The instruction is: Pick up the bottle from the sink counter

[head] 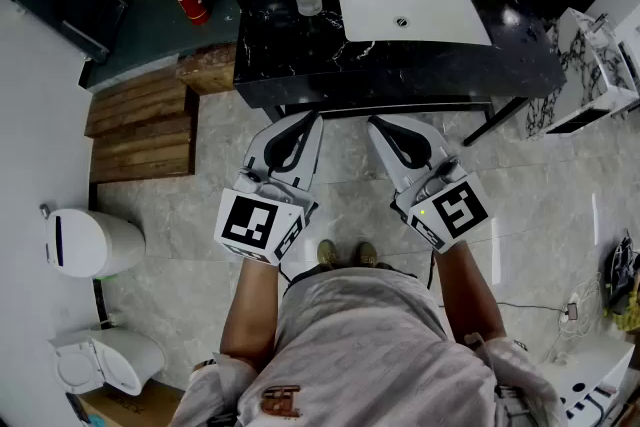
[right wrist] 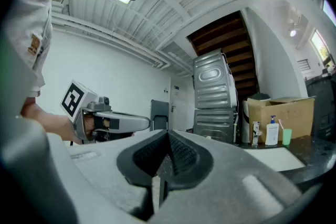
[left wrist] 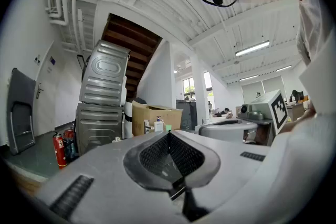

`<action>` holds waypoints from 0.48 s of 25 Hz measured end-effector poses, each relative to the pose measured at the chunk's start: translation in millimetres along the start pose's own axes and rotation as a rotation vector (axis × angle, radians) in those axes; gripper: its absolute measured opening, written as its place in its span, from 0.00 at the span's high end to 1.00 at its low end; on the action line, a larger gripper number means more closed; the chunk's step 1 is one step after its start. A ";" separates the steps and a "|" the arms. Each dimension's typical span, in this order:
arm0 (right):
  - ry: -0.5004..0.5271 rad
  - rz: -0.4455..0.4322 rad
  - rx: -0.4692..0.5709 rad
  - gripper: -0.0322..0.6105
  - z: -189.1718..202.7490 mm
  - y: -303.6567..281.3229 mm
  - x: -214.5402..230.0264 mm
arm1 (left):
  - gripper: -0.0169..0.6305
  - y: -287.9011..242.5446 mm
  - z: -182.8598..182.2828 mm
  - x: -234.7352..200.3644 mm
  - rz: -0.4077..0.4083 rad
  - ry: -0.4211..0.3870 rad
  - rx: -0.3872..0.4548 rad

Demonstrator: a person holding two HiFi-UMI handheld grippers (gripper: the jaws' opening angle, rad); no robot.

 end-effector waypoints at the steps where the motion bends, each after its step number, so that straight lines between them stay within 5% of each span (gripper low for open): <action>1: 0.001 -0.001 0.000 0.95 0.3 -1.2 0.1 | 0.97 -0.6 -0.1 -1.2 0.000 0.000 0.001; 12: -0.014 0.008 -0.006 0.95 0.8 -16.4 -3.1 | 0.97 2.8 2.8 -18.6 0.005 0.015 0.011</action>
Point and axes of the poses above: the fingertips, and each gripper's own axes: y backward along the fingers, x to its right, z out of its underside, the point moved 1 cm from there along y, backward along the fingers, and after that the axes turned 3 degrees about -y, right-handed, at the moved point
